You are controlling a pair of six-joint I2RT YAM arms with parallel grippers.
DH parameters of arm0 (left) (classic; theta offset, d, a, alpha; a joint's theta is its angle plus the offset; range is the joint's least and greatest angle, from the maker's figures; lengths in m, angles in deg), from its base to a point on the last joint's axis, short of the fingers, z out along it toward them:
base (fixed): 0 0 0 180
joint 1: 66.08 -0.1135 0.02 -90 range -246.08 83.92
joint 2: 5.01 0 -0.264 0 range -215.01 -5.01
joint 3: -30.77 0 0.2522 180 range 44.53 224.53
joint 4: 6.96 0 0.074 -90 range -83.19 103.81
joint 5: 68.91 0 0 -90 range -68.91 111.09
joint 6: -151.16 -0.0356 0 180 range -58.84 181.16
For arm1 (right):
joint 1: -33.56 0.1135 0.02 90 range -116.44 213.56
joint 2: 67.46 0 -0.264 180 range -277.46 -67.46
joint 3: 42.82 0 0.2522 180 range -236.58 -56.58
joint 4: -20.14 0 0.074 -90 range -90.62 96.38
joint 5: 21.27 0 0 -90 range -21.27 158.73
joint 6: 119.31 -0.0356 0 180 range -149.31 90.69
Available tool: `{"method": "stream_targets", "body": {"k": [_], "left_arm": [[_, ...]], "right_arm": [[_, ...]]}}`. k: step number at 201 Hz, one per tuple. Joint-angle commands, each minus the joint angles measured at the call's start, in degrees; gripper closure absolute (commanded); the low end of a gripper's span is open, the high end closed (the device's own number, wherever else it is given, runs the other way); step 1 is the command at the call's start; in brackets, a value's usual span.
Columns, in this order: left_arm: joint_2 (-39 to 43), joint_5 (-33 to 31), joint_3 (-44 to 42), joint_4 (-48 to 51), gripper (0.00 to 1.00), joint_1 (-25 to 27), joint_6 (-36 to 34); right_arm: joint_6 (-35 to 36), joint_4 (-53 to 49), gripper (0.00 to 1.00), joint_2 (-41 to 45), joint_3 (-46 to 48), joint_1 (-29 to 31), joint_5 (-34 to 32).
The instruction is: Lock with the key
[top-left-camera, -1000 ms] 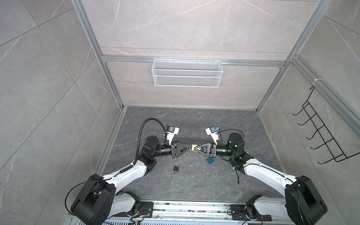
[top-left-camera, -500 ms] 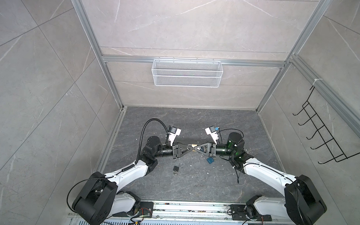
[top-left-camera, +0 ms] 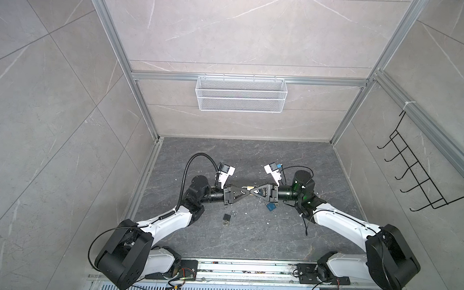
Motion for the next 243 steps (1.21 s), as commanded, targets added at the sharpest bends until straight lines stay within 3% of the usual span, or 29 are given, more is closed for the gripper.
{"method": "stream_targets", "body": {"k": [1,61,116,202,243], "left_arm": [[1.6,0.6,2.5,-0.5,0.79,0.7,-2.2],[2.9,-0.4,2.1,0.3,0.72,0.7,-2.1],[2.5,-0.1,2.2,-0.7,0.79,1.2,-1.6],[3.0,-0.5,2.2,-0.2,0.76,1.2,-1.9],[2.7,-0.7,2.2,-0.3,0.81,1.2,-1.7]], "right_arm": [[1.5,0.2,1.0,0.1,-1.6,0.3,1.8],[3.6,-2.7,1.0,2.3,-0.2,0.3,0.7],[3.1,-1.3,1.0,2.4,0.9,0.3,0.4],[3.1,-1.3,1.0,2.2,1.3,0.3,1.5],[3.9,-2.6,1.0,2.6,1.2,0.5,1.9]]}}
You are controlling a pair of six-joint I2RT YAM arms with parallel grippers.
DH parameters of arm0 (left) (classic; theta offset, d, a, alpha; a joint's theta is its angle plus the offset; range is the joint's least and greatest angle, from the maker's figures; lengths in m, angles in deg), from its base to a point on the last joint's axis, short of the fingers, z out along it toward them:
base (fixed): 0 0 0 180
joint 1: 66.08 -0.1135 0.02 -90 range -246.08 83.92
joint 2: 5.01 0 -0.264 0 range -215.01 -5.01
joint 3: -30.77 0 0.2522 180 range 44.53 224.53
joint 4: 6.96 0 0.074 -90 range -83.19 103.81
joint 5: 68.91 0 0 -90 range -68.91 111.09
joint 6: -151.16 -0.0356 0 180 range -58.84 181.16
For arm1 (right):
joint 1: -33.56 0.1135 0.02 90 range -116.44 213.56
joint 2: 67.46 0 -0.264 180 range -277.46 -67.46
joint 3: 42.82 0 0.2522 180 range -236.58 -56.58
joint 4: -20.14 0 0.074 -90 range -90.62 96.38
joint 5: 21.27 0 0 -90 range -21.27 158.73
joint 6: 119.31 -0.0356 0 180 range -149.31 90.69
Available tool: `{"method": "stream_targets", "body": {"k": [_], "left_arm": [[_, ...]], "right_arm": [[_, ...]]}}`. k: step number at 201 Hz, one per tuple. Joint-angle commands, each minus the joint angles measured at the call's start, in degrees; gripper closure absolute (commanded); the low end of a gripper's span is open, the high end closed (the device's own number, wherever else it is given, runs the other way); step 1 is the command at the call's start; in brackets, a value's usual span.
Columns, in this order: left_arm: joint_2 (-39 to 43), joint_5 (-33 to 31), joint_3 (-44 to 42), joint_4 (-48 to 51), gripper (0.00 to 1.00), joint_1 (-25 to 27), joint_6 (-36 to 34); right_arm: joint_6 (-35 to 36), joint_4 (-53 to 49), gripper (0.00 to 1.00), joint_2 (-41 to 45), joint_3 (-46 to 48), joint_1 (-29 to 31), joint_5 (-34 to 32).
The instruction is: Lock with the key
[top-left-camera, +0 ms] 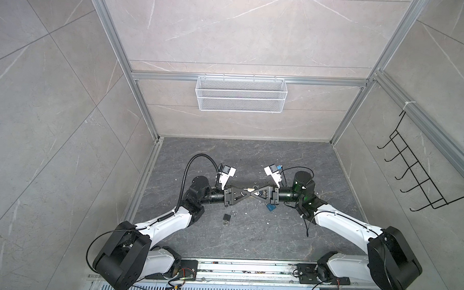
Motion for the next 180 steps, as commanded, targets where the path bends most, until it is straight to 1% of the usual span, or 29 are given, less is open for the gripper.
{"method": "stream_targets", "body": {"k": [1,10,23,31,42,49,70,89,94,101,144,180], "left_arm": [[1.5,-0.3,2.2,-2.2,0.81,0.3,-1.0],[1.6,-0.4,2.2,-2.2,0.82,0.4,-1.1],[1.2,-0.4,2.2,-2.4,0.86,0.6,-1.0],[1.0,-0.5,2.3,-2.5,0.9,0.8,-1.0],[0.7,-0.5,2.5,-2.4,1.0,1.0,-1.2],[0.4,-0.9,2.6,-1.9,1.0,1.2,-1.4],[0.1,-2.8,2.1,-0.7,1.0,1.2,-2.2],[0.9,-2.8,1.3,-1.0,1.0,1.1,-3.7],[1.2,-2.9,1.0,-1.2,1.0,1.2,-3.7],[1.5,-3.4,0.7,-1.0,1.0,1.1,-4.1],[2.5,-3.9,0.3,-0.6,1.0,1.0,-4.9],[3.0,-3.7,0.2,-0.6,1.0,1.0,-4.7]], "right_arm": [[1.4,-0.8,1.0,1.4,0.5,0.4,0.9],[1.6,-1.1,1.0,1.3,0.3,0.4,1.3],[1.6,-1.1,1.0,1.3,0.6,0.5,1.1],[1.8,-1.3,1.0,1.2,0.7,0.5,0.9],[2.0,-1.4,1.0,1.2,0.8,0.5,0.6],[2.0,-1.5,1.0,1.5,0.9,0.5,-0.2],[2.8,-2.7,0.79,3.4,1.2,0.5,-2.9],[4.4,-5.2,0.67,5.0,1.1,0.3,-5.2],[4.4,-5.3,0.62,5.3,1.2,0.2,-5.4],[4.4,-5.5,0.6,5.5,1.1,0.1,-5.4],[3.7,-5.6,0.58,6.2,1.8,-0.2,-5.4],[3.5,-5.8,0.59,6.8,2.0,-0.4,-5.5]]}}
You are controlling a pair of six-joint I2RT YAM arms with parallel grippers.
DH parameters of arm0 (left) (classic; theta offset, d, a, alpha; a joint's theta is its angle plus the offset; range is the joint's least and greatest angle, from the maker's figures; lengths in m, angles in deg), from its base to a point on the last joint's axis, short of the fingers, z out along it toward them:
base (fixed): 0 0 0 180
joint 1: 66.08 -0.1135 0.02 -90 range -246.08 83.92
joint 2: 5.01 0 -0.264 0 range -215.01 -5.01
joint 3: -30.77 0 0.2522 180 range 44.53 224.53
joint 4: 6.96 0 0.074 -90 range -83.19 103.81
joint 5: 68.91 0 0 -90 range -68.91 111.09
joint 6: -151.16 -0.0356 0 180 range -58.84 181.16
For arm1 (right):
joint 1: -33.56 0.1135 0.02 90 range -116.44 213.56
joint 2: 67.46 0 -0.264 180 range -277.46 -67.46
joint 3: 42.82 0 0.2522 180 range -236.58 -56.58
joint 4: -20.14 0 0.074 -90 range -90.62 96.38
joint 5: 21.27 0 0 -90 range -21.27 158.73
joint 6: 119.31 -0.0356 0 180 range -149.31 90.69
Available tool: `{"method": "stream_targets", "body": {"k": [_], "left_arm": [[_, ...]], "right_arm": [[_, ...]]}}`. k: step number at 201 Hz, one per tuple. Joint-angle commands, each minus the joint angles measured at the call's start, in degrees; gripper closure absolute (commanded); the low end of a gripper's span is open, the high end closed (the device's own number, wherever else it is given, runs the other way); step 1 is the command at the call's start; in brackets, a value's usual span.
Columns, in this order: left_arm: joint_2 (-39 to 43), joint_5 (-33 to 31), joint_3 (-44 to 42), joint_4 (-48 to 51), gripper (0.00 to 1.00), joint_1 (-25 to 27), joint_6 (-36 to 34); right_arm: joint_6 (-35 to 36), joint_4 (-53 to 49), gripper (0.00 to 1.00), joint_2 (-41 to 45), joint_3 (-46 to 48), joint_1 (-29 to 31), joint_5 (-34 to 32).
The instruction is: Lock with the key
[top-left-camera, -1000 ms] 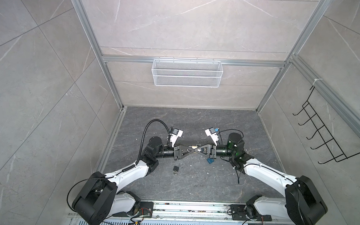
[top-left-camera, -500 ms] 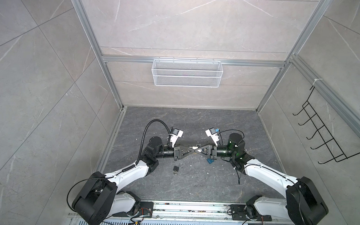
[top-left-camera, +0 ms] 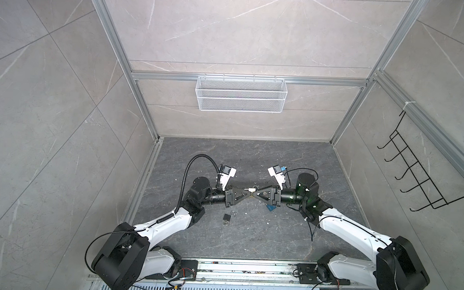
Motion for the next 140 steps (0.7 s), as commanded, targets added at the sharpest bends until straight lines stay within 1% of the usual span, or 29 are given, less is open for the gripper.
{"method": "stream_targets", "body": {"k": [1,54,76,93,128,140], "left_arm": [[2.0,-0.3,0.2,-2.1,1.0,0.0,-1.7],[2.6,0.0,0.0,-1.9,1.0,0.0,-1.6],[3.0,-0.1,-0.1,-1.8,1.0,0.0,-1.5],[3.2,-0.2,-0.1,-1.7,1.0,0.0,-1.6],[3.1,-0.7,-0.2,-1.5,1.0,0.0,-1.6],[2.9,-0.8,0.0,-1.4,1.0,0.0,-1.9]], "right_arm": [[0.4,-0.5,0.59,1.5,0.6,-0.4,-0.5],[-0.1,-0.3,0.61,1.6,0.7,-1.3,-0.7],[-0.2,-0.2,0.68,1.5,0.6,-1.4,-0.5],[-0.5,-0.1,0.7,1.3,0.6,-1.5,-0.3],[-0.7,-0.1,0.72,1.4,1.2,-1.5,0.0],[-1.0,0.4,0.76,1.4,1.4,-1.4,0.2]]}}
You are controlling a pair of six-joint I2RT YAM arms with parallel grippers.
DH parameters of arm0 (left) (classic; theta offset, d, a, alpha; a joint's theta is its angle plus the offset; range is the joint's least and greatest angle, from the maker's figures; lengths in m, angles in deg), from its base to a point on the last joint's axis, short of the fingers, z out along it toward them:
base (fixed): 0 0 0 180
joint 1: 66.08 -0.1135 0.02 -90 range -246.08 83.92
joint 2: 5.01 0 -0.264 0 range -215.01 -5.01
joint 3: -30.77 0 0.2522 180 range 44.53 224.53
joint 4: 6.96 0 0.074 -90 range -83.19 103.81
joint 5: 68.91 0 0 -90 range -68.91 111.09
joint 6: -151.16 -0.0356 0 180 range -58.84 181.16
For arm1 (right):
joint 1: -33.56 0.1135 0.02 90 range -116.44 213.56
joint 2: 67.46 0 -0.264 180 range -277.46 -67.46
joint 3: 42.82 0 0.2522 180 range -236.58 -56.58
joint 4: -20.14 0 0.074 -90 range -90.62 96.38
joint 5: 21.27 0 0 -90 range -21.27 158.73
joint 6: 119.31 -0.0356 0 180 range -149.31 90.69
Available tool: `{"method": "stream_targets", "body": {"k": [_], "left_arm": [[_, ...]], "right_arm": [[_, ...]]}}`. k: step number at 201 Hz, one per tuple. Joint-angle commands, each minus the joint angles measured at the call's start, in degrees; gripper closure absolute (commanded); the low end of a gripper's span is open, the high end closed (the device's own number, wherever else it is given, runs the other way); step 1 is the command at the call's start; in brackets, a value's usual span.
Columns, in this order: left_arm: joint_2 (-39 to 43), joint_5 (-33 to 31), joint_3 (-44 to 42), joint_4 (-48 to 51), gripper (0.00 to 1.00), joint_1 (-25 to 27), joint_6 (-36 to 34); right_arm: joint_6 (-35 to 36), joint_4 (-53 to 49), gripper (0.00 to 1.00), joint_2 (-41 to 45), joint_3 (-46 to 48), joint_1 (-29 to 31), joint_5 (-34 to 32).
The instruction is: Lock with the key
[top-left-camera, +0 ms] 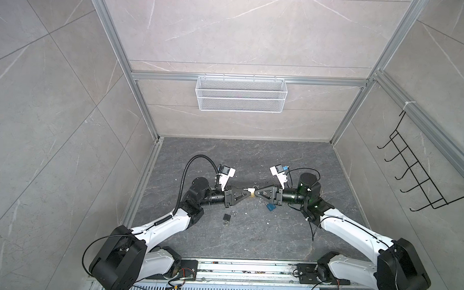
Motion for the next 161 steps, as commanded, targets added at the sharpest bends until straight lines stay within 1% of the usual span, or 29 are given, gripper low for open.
{"method": "stream_targets", "body": {"k": [1,38,63,86,99,117,161], "left_arm": [[1.4,-0.1,0.4,-2.7,1.0,-0.1,-1.7],[1.6,0.3,0.5,-2.8,1.0,-0.1,-1.7],[2.0,0.5,0.3,-2.7,1.0,0.0,-1.8],[2.3,0.6,0.1,-2.2,1.0,-0.1,-2.2],[2.3,0.6,0.0,-2.2,1.0,-0.1,-2.1],[2.6,0.3,-0.2,-2.1,1.0,-0.2,-2.3],[3.8,-2.0,-1.1,-2.0,1.0,-0.7,-2.8]], "right_arm": [[-0.6,0.9,0.76,0.7,1.2,-0.2,0.5],[-0.9,1.7,0.85,0.6,1.3,-0.3,0.7],[-1.3,2.2,0.86,0.3,1.3,-0.5,1.0],[-1.7,3.0,0.93,0.3,1.6,-0.7,1.2],[-2.3,4.1,0.93,0.4,1.9,-1.0,1.4],[-2.7,4.8,1.0,0.6,2.3,-1.2,1.7],[-4.0,8.1,1.0,1.1,3.7,-2.0,2.5]]}}
